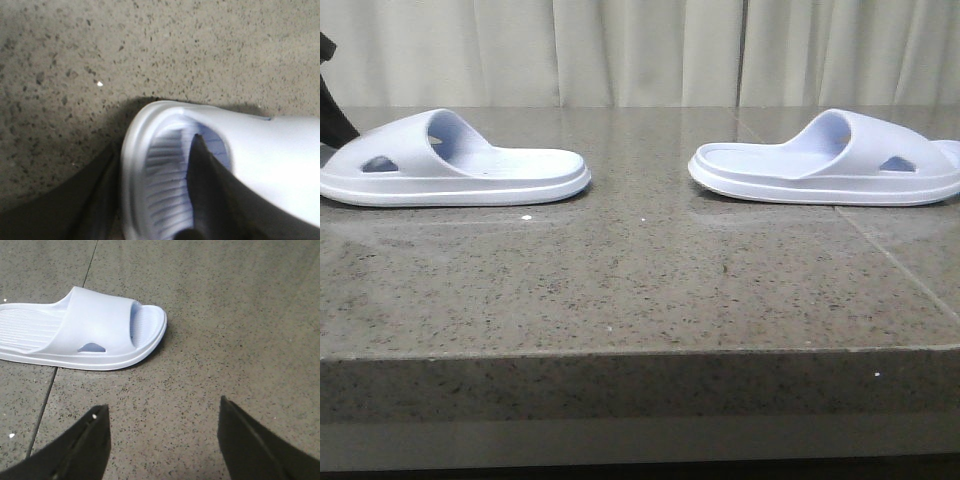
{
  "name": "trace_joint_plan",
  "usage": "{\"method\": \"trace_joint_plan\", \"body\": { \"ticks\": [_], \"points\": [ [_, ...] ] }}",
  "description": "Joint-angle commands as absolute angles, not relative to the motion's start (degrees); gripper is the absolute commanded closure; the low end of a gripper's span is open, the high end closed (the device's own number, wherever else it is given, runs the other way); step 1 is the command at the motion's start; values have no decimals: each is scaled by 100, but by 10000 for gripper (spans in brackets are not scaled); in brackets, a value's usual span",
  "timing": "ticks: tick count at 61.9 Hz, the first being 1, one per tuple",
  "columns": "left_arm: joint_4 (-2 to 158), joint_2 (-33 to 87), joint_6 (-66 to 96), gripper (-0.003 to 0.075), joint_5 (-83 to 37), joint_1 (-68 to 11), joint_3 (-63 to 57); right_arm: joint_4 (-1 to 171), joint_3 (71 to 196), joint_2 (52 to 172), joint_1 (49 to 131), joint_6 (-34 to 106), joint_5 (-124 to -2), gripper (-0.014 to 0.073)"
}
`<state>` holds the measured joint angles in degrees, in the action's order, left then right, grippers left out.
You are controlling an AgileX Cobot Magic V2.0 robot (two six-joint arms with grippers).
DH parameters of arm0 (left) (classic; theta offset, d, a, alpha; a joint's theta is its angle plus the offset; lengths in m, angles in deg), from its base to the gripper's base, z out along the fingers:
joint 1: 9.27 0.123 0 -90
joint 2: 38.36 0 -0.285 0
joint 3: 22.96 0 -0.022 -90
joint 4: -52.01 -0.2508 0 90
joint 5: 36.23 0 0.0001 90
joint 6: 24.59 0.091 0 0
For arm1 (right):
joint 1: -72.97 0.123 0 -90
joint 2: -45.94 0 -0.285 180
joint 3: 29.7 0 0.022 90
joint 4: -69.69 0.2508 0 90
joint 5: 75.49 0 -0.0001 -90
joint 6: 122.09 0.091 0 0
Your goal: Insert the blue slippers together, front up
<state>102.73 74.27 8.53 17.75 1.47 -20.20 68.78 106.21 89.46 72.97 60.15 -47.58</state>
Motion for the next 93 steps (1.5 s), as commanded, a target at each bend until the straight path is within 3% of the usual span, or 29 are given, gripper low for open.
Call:
{"method": "trace_joint_plan", "body": {
  "ticks": [1, 18, 48, 69, 93],
  "points": [
    [10337, 7258, 961, 510, 2045, 98, -2106, 6799, 10818, 8986, 7280, 5968, -5140, 106],
    [10360, 7258, 985, 741, 2045, 98, -2106, 6799, 10818, 8986, 7280, 5968, -5140, 106],
    [10560, 6065, 1131, 741, 2287, 121, -2054, 6799, 10818, 8986, 7280, 5968, -5140, 106],
    [12229, 4341, 2493, 741, 2274, 121, -272, 6799, 10818, 8986, 7280, 5968, -5186, 106],
    [13114, 4032, 3068, 741, 2110, 109, 1107, 6867, 10807, 9041, 7280, 5968, -5070, 106]
  ]
}}
